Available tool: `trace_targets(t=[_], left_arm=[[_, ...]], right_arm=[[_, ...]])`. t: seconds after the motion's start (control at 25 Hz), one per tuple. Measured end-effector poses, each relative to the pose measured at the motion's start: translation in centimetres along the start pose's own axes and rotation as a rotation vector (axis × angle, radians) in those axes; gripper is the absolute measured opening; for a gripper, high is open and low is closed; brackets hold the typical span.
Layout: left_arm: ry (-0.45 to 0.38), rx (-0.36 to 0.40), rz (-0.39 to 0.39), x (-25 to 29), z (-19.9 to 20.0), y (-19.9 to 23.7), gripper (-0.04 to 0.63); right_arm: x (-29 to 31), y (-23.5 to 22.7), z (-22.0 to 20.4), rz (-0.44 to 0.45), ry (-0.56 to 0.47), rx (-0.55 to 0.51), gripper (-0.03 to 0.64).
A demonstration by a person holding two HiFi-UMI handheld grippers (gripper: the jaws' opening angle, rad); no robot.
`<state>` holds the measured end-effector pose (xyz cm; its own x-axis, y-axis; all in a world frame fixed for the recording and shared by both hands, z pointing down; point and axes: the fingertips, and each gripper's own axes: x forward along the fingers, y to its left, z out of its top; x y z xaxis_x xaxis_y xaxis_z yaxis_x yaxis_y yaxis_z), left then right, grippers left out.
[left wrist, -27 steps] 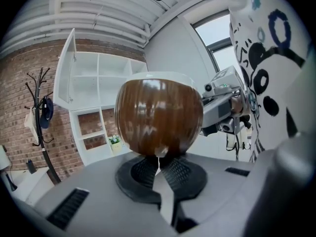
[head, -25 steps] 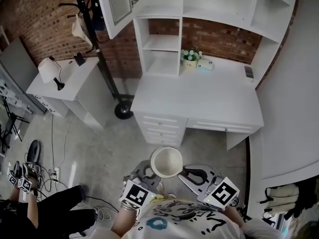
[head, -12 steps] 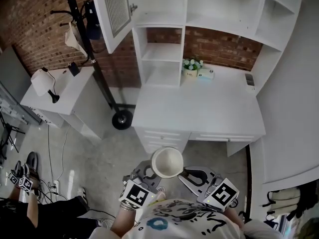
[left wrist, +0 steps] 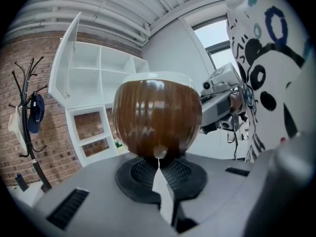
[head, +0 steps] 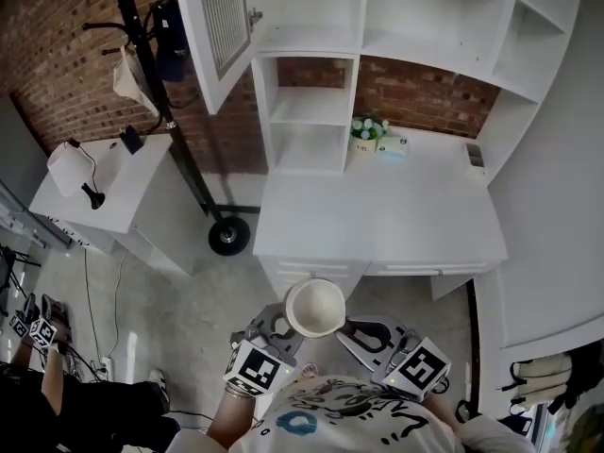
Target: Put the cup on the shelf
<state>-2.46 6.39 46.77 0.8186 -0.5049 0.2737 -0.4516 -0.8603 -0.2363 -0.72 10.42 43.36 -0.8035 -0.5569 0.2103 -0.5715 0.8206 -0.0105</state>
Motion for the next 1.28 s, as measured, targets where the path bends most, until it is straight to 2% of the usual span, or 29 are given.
trace_targets(t=[0.36, 0.6, 0.88, 1.28], left_arm=[[0.003, -0.032, -0.021, 1.0, -1.0, 1.7, 0.018], [0.019, -0.044, -0.006, 3.1, -1.9, 3.1, 0.018], [0.020, -0.038, 0.041, 6.2, -1.3, 7.8, 0.018], [0.009, -0.023, 0.076, 12.0, 0.0, 13.7, 0.018]], right_arm=[[1.6, -1.6, -0.2, -0.012, 0.011, 0.028, 0.061], [2.6, -4.1, -1.1, 0.011, 0.010, 0.043, 0.061], [4.7, -9.1, 0.1, 0.055, -0.003, 0.008, 0.061], [6.8, -17.0, 1.6, 0.064, -0.020, -0.022, 0.061]])
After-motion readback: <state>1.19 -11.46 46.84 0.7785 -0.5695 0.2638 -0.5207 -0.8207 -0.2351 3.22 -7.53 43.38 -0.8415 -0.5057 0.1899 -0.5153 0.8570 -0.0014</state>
